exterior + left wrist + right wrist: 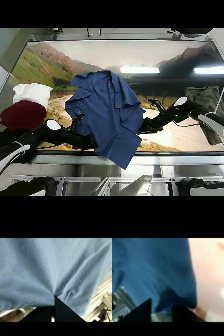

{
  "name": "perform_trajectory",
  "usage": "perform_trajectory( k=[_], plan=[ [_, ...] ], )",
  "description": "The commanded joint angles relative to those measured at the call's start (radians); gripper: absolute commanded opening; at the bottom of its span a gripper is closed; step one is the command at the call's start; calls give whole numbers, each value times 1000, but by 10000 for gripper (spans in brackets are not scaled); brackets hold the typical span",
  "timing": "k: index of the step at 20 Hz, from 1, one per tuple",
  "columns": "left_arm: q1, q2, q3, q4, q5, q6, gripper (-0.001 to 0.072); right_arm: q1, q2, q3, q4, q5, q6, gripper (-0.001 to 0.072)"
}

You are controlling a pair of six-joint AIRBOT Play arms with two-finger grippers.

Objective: Fold the shirts.

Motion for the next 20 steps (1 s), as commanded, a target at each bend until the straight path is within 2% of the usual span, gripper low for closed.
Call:
perform_trajectory(
  k=[1,2,3,5,7,9,11,13,16,18,20],
  plan=[
    [0,-1,1,-2,-10,2,28,16,-8,16,67,-24,-1,76],
    [1,0,1,-2,-11,7,28,16,-6,27,68,-20,-4,73],
    [7,4,1,-2,-13,11,28,16,3,34,68,-14,-3,15],
    [45,56,7,-3,-19,15,27,11,46,56,78,8,-3,15],
    [126,166,66,-4,-77,19,27,-18,122,108,130,71,-3,14],
    [249,311,193,-10,-195,19,27,-82,233,180,280,141,-5,14],
    [415,452,367,-68,-302,19,27,-183,371,266,508,152,-24,14],
    [615,557,583,-134,-355,19,28,-318,518,348,745,91,-42,15],
    [888,617,947,-215,-365,22,28,-546,737,436,962,-64,-89,15],
    [981,607,1173,-292,-323,27,28,-680,881,453,1077,-143,-149,15],
    [996,546,1409,-305,-291,26,28,-822,1017,454,1150,-222,-190,14]
  ],
)
